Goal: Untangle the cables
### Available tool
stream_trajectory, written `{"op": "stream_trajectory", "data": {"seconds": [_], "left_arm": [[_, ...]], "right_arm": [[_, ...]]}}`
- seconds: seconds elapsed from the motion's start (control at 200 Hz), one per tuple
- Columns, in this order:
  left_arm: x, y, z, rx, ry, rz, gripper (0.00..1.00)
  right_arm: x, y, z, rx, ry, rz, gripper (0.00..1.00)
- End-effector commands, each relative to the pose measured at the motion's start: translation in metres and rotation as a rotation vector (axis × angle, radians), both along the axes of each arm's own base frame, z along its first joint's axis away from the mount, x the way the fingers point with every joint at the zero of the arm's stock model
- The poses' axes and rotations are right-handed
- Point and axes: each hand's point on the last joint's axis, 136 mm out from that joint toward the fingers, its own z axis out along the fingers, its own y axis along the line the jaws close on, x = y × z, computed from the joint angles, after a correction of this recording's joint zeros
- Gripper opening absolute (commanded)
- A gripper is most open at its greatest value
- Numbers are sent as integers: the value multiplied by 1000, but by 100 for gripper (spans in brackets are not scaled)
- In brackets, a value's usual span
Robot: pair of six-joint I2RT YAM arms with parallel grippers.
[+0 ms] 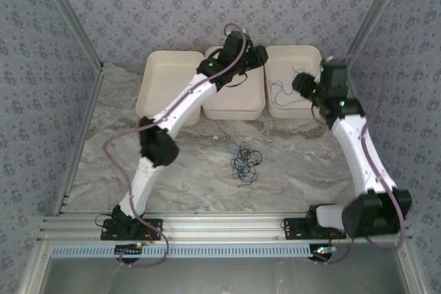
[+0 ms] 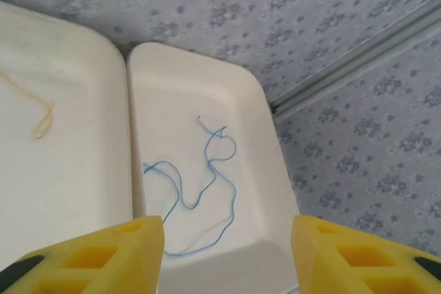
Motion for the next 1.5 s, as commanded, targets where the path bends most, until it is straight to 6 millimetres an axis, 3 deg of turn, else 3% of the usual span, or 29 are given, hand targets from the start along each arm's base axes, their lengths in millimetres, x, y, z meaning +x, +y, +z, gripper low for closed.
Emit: {"op": "stream_trajectory", "data": {"seconds": [0.0, 0.105, 0.195, 0.325, 0.415, 0.485, 0.605, 0.839, 1.014, 1.224, 1.494], "left_arm": [[-27, 45, -39, 11, 6, 78, 53], [-61, 105, -68, 5, 79, 141, 53], [-101, 127, -86, -12, 112, 114, 53], [-166, 116, -138, 102, 216, -14, 62], [-199, 94, -168, 117, 264, -108, 66], [-213, 83, -185, 157, 287, -134, 68], [-221, 67, -198, 154, 298, -161, 68], [-215, 52, -222, 186, 321, -169, 57], [-212, 45, -234, 174, 326, -169, 51], [-214, 37, -236, 182, 309, -179, 48], [-216, 40, -245, 190, 319, -162, 24]], "right_arm": [[-36, 26, -47, -6, 80, 37, 49], [-79, 55, -78, 59, 151, 87, 47], [-114, 76, -111, 147, 242, 95, 46], [-148, 109, -151, 291, 336, 104, 47], [-156, 124, -162, 374, 347, 78, 47], [-157, 131, -171, 431, 360, 57, 47], [-159, 135, -194, 466, 429, 10, 47], [-143, 138, -205, 468, 447, -32, 36], [-146, 134, -223, 445, 496, -73, 31], [-149, 132, -222, 444, 492, -81, 33], [-139, 132, -230, 444, 484, -92, 19]]}}
